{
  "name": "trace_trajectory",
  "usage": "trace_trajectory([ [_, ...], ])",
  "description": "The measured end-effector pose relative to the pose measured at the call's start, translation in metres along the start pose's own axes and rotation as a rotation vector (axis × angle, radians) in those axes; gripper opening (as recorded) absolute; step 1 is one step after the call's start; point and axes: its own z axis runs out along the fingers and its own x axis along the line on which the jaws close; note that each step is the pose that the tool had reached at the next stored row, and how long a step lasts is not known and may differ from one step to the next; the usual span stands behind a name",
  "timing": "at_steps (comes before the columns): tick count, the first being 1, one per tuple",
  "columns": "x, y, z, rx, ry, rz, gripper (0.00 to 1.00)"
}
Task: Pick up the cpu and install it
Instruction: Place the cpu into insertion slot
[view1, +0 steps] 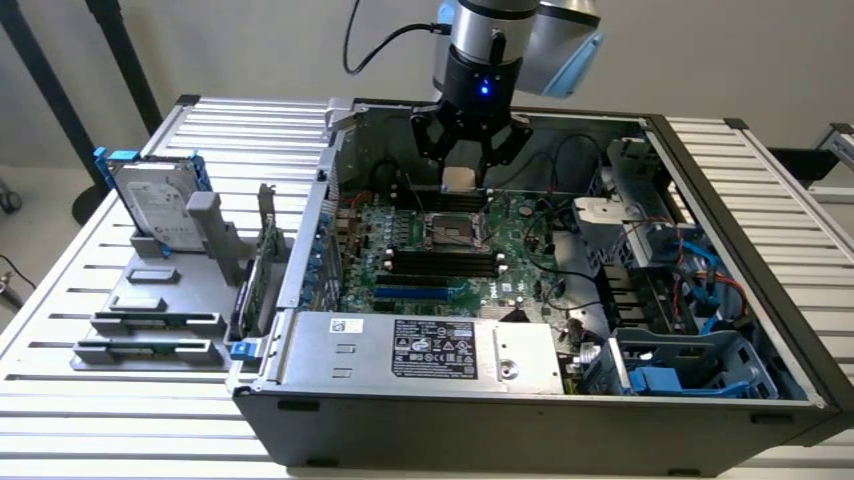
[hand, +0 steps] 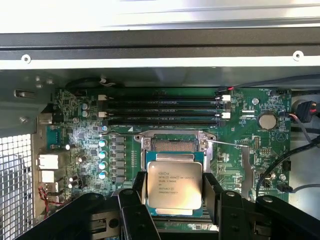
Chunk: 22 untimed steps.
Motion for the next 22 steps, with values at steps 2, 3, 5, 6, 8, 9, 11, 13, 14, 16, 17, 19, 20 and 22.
trace_trajectory([
  [2, 0.0000, 0.0000, 0.0000, 0.0000, -0.0001, 0.000, 0.55],
  [3, 0.0000, 0.0000, 0.0000, 0.0000, 0.0000, 0.000, 0.55],
  [5, 0.0000, 0.0000, 0.0000, 0.0000, 0.0000, 0.000, 0.55],
  [6, 0.0000, 0.0000, 0.0000, 0.0000, 0.0000, 0.000, 0.55],
  [8, 0.0000, 0.0000, 0.0000, 0.0000, 0.0000, 0.000, 0.55],
  [9, 0.0000, 0.0000, 0.0000, 0.0000, 0.0000, 0.000, 0.55],
  [11, 0.0003, 0.0000, 0.0004, 0.0002, 0.0008, 0.002, 0.55],
  [13, 0.0004, -0.0001, 0.0012, 0.0007, 0.0012, 0.018, 0.55],
  [14, 0.0004, -0.0001, 0.0016, 0.0007, 0.0012, 0.029, 0.55],
  [16, 0.0003, -0.0002, 0.0028, 0.0016, 0.0013, 0.052, 0.55],
  [17, 0.0003, -0.0002, 0.0034, 0.0017, 0.0012, 0.065, 0.55],
  [19, 0.0003, -0.0003, 0.0043, 0.0005, 0.0005, 0.096, 0.55],
  [20, 0.0003, -0.0003, 0.0047, -0.0002, -0.0001, 0.113, 0.55],
  [22, 0.0002, -0.0003, 0.0060, -0.0023, -0.0018, 0.149, 0.55],
])
